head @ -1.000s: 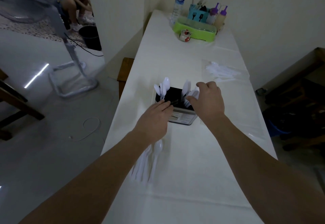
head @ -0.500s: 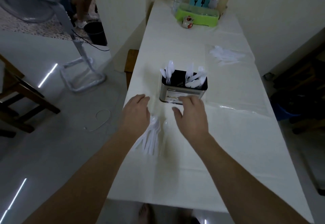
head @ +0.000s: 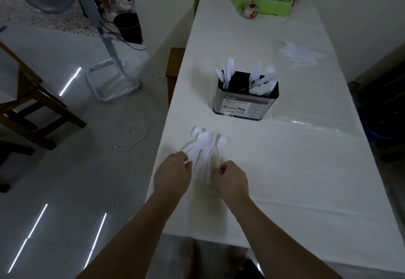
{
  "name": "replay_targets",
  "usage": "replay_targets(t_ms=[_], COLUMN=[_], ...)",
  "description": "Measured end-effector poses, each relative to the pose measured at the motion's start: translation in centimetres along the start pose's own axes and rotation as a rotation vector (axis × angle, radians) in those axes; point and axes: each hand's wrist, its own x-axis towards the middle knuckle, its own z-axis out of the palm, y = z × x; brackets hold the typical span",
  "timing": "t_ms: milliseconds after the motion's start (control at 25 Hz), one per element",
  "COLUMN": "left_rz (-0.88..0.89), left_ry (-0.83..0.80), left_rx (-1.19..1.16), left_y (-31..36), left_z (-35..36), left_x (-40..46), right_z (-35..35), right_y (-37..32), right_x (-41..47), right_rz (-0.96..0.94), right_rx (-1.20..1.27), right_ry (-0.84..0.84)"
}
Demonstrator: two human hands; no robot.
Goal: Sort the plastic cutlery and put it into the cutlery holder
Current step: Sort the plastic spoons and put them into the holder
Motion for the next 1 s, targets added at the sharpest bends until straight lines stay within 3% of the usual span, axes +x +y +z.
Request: replay_targets(t_ms=[240, 560, 760, 1000], left_rz=[0.04, -0.013, -0.027, -0.127], left_ry=[-0.131, -0.024, -0.051, -0.039], left_rx=[0.022, 0.047, 0.007, -0.181], left_y=[2.4, 2.1, 2.4, 1.7], left_z=[2.9, 3.1, 3.1, 2.6], left_x=[0.5, 1.2, 1.5, 1.3], right_z=[1.1, 0.9, 1.0, 1.9], right_y=[-0.3, -0.4, -0.4, -2.3], right_x=[0.7, 0.6, 0.4, 0.5], right_rz=[0.056, 0.05, -0.003, 0.015], right_rx=[-0.028, -0.021, 0.025, -0.212], right_ry=[0.042, 0.059, 0.096, 0.082])
